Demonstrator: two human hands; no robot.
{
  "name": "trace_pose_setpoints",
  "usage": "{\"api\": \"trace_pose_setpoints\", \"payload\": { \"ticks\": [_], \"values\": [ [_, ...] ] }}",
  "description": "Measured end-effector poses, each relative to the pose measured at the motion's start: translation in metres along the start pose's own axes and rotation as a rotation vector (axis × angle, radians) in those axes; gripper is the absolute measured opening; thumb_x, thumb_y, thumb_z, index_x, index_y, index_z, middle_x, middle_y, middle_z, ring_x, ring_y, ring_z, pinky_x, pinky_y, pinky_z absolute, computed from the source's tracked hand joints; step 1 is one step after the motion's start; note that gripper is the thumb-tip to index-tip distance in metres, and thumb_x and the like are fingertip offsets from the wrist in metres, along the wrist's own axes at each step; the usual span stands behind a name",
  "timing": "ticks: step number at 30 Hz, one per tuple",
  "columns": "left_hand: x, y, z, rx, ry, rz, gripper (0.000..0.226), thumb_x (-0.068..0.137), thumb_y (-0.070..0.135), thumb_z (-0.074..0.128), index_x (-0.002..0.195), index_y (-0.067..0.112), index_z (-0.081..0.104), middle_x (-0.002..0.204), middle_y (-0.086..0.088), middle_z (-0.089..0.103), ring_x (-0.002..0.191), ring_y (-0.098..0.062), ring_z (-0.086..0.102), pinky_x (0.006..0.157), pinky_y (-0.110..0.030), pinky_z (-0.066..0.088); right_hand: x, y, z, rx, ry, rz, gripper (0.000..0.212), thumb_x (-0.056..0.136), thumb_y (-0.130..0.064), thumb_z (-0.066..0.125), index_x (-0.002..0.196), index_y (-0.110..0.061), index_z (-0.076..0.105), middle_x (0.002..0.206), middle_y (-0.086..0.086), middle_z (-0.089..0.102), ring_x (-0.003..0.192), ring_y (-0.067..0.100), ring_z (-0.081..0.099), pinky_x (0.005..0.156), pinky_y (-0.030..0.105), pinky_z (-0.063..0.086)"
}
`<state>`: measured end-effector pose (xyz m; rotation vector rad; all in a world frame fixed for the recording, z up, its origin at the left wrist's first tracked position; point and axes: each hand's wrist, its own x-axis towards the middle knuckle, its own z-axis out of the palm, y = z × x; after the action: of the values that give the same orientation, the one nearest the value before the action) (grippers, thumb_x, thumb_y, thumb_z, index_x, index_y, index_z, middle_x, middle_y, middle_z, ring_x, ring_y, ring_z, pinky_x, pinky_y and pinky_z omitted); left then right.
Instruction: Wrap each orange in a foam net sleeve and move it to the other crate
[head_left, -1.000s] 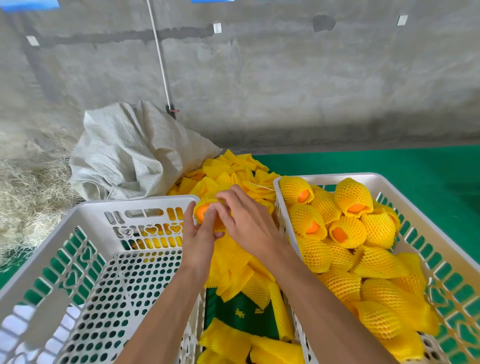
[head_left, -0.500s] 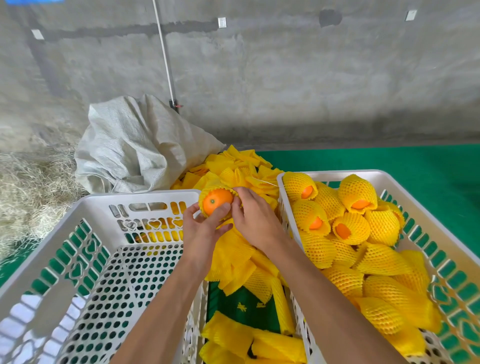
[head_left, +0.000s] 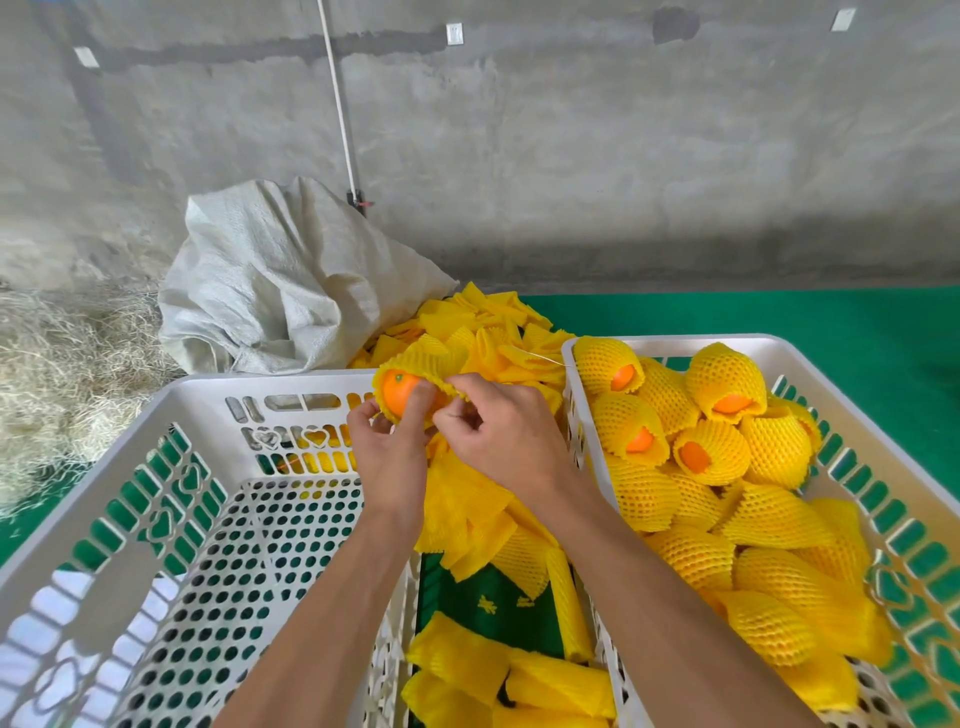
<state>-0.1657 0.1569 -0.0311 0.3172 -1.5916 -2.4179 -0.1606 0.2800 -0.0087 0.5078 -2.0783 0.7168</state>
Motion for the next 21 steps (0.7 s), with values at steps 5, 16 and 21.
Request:
{"api": "trace_pose_setpoints", "payload": {
  "ticks": [5,16,21],
  "values": [
    [-0.002,0.0065,-0.0003,-0.195,-0.075,-0.127,0.061,0.106,0.025,0.059,0.159,0.017,0.03,0.129,-0.024,0.067,0.11,-0.013,0.041,0.084,-0.03,0.062,-0.0002,-0.0021,-0.0022,0.06,-0.155,0.225,0.041,0.102,-0.047,0.05,0.115,-0.014,0.069,0.076,-0.003,0.071,0.066,0.015,0.067,0.057,0.032,0.052],
    [-0.0029,0.0094,-0.0001,-0.015,-0.234,-0.152,0.042,0.109,0.047,0.043,0.112,0.016,0.07,0.104,-0.001,0.076,0.101,-0.02,0.07,0.085,-0.036,0.053,-0.0051,0.0008,0.0052,0.177,-0.438,0.462,0.092,0.087,-0.083,0.042,0.156,-0.023,0.033,0.133,0.001,0.063,0.116,0.018,0.063,0.096,0.042,0.055],
    [-0.0018,0.0082,0.0004,-0.028,-0.266,-0.164,0.031,0.104,0.04,0.059,0.12,0.016,0.07,0.114,-0.008,0.074,0.099,-0.021,0.073,0.077,-0.034,0.059,-0.0021,0.0008,-0.0015,0.168,-0.364,0.403,0.059,0.108,-0.047,0.035,0.157,-0.015,0.036,0.15,0.009,0.054,0.135,0.025,0.053,0.108,0.042,0.048]
  ]
}}
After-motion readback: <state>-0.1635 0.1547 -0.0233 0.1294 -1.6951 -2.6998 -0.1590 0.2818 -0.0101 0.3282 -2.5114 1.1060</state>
